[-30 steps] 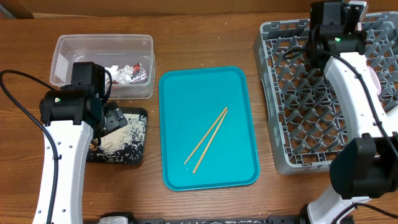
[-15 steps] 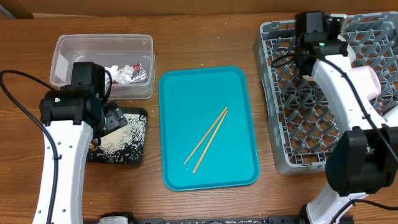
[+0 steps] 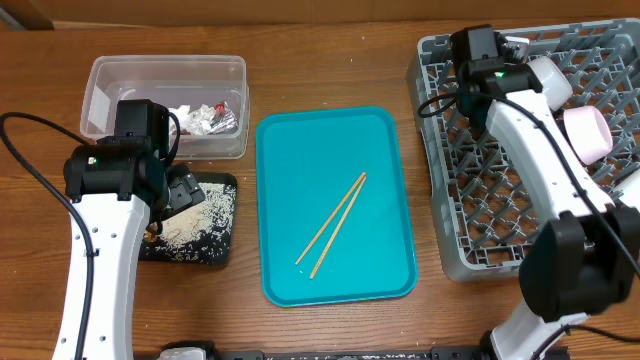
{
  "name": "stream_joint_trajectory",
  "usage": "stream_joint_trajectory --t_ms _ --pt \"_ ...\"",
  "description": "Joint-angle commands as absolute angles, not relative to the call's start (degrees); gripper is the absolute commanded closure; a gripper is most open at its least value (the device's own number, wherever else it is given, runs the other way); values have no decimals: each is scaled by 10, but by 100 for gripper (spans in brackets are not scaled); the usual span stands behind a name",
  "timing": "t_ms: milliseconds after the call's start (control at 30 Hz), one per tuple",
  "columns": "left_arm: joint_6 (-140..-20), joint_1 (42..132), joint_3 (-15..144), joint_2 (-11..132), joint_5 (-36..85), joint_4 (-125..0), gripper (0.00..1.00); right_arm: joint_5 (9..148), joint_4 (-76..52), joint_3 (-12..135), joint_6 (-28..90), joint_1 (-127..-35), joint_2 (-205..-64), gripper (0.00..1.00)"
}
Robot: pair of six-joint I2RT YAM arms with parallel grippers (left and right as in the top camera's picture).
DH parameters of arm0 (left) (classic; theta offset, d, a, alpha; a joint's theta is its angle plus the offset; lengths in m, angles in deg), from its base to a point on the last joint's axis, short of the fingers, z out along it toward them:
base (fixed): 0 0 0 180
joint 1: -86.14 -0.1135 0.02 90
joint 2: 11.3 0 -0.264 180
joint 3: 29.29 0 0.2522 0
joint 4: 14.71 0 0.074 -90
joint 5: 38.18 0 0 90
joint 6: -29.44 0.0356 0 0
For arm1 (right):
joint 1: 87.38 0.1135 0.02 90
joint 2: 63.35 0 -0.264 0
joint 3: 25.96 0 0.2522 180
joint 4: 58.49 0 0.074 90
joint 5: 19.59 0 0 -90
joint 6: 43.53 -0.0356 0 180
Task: Sort waste into correct bins and load items into the dishwasher
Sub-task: 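Release the plate upright in the rack and move right gripper to teal tray, then lower the right gripper over the chopsticks and grasp one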
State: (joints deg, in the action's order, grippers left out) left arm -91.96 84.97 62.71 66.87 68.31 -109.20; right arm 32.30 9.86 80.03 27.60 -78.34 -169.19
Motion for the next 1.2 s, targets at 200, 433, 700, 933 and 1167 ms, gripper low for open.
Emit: stream_joint_trajectory --t_ms 200,433,700,933,1167 --pt "-923 848 628 667 683 -1092 0 777 141 795 256 -783 -1550 34" --pt "-923 848 628 667 683 -1092 0 855 166 673 230 -692 -1566 36" --pt "-923 848 628 667 683 -1092 0 829 63 550 105 -559 -1569 37" --pt "-923 848 628 667 683 -1092 0 829 23 520 69 -481 -1668 40" --pt "-923 848 628 667 683 -1092 0 805 48 544 43 -480 -1699 49"
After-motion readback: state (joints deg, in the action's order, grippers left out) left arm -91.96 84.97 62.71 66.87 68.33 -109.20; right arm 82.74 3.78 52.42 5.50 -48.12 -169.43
